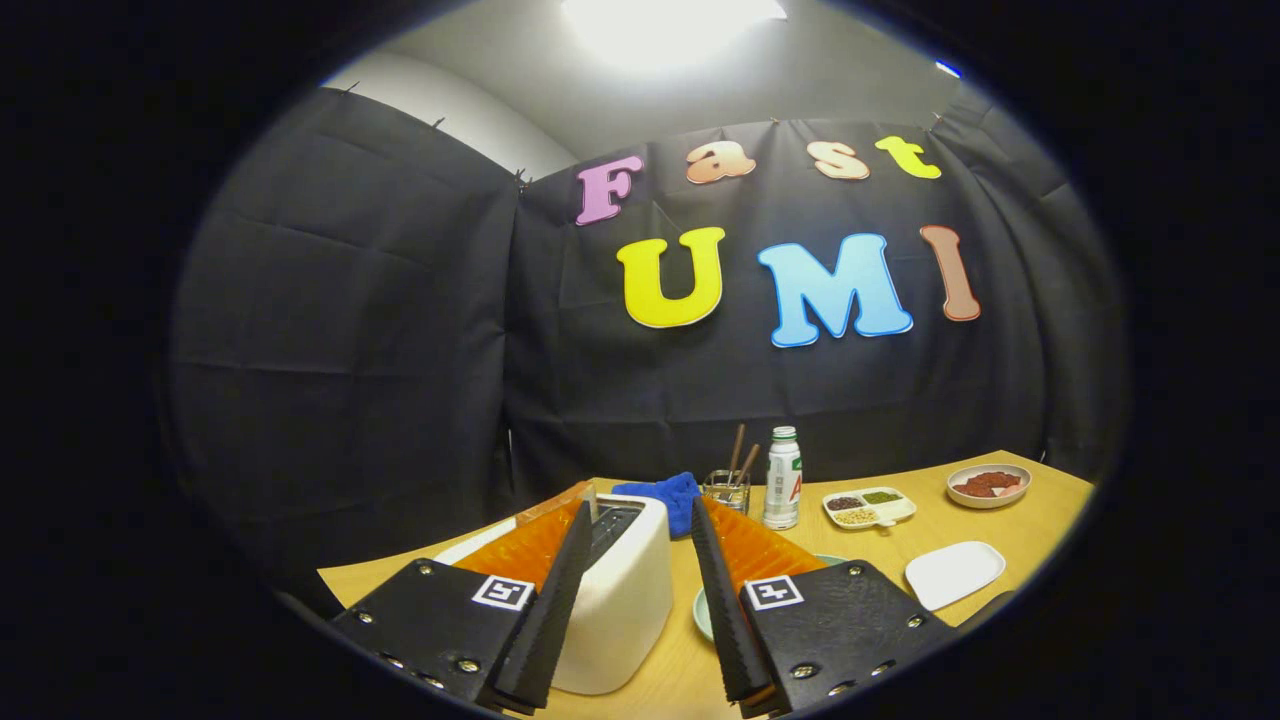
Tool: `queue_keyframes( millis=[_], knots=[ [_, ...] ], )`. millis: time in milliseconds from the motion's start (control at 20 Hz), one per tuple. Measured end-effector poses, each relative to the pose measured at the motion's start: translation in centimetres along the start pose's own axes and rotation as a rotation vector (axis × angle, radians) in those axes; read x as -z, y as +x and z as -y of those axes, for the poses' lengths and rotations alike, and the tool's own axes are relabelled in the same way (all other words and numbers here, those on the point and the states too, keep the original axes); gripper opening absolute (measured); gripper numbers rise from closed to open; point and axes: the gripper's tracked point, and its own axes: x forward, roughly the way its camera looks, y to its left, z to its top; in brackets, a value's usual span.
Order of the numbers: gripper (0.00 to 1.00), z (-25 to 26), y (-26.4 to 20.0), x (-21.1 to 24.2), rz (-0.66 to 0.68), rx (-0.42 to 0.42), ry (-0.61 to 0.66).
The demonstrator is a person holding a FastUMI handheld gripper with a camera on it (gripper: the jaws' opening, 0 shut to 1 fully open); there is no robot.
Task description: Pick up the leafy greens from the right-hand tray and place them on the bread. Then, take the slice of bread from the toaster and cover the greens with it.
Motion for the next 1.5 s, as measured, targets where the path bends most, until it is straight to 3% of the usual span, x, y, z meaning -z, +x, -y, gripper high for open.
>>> queue_keyframes(
  millis=[500,800,1100,1300,1350,1500],
  knots=[
    [0.62,-5.1,2.8,2.1,-0.064,0.002,-0.021],
    [0.62,-5.9,5.0,3.6,-0.120,0.061,-0.086],
    [0.62,-5.7,7.4,5.1,-0.185,0.102,-0.048],
    [0.23,-5.7,7.9,5.1,-0.182,0.118,-0.070],
    [0.18,-5.7,8.1,5.3,-0.185,0.114,-0.069],
    [0.18,-5.7,8.0,5.3,-0.190,0.112,-0.060]
  ],
)
